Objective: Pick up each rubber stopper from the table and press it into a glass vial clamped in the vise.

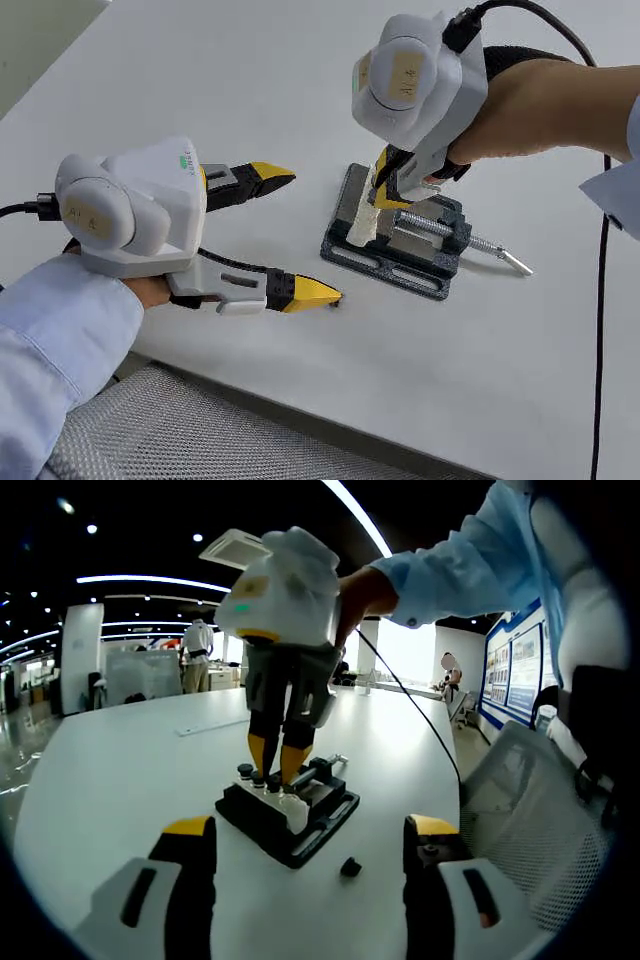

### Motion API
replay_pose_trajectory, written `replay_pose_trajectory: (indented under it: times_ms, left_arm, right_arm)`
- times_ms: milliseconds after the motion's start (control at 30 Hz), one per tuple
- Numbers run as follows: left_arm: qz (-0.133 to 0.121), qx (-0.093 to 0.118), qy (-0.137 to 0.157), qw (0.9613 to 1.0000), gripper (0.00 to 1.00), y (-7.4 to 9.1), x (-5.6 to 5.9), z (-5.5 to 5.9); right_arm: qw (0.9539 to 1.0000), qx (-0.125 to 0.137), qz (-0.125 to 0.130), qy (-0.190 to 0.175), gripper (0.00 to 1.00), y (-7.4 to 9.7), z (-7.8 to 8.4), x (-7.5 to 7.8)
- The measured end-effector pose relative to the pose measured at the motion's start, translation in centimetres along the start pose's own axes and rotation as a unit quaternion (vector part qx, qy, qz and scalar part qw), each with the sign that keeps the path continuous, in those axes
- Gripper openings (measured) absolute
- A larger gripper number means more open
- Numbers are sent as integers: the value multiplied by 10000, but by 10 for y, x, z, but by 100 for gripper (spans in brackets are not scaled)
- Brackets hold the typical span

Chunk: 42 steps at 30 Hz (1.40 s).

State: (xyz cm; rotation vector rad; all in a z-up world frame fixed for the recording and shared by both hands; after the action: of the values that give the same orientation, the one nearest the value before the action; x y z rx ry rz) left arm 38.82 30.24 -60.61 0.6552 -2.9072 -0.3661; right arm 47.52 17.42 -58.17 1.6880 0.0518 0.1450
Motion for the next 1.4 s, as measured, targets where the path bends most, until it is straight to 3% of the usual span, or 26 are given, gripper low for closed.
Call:
replay_pose_trajectory:
  times_ms: [800,1200,1400]
  left_arm:
    - [-4,30,34,10000,73,0,0,0]
    - [-7,49,39,10000,73,2,0,-2]
    - [2,33,35,10000,72,2,0,-2]
  right_arm:
    - [10000,22,-41,17,8,0,1,0]
    - [9994,336,-41,-45,11,10,-1,1]
    - [9991,417,-2,-95,4,12,6,7]
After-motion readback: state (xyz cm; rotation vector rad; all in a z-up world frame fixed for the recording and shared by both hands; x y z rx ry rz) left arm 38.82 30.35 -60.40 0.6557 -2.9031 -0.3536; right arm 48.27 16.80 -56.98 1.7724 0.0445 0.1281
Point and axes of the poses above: the centre of the closed fingertips' face, and the gripper's own axes: y roughly backward along the fingers, x roughly to its right, z roughly out of its underside, the point moved 8 cm from there along y, roughly backward along the fingers, and after that the axes turned 1 degree about z, right-handed, at the moved point
